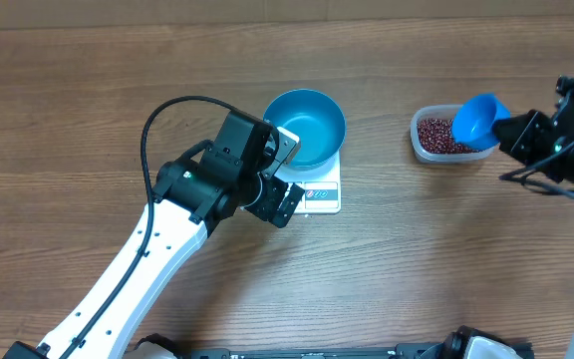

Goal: Scoop item into bowl and weigh 150g on scale
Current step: 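Lower the blue scoop with the right gripper into the red beans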

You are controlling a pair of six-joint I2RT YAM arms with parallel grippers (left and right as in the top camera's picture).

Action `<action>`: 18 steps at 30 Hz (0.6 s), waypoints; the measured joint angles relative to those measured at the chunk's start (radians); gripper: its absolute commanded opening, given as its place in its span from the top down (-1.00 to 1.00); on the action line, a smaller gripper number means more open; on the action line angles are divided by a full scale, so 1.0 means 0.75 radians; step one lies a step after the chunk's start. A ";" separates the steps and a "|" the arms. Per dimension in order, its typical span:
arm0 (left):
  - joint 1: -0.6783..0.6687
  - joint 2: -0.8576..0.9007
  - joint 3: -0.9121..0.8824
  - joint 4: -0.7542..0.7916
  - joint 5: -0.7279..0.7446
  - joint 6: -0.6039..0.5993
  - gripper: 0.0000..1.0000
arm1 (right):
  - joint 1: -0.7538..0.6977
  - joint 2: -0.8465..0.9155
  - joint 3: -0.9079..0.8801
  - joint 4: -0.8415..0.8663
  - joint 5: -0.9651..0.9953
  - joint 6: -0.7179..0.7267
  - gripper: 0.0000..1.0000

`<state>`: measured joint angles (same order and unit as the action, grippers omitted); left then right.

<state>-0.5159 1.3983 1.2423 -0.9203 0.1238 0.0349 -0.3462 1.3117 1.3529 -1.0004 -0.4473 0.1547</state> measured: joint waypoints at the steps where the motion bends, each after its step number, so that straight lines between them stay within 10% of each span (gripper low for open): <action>1: 0.000 0.000 0.000 -0.001 0.000 0.000 -0.99 | 0.000 0.015 0.004 0.035 0.037 -0.008 0.93; 18: 0.000 0.000 0.000 -0.001 0.000 0.001 -0.99 | 0.000 0.075 0.007 0.116 0.187 -0.178 0.93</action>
<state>-0.5159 1.3983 1.2423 -0.9207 0.1238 0.0353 -0.3462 1.3682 1.3579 -0.9134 -0.3069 0.0212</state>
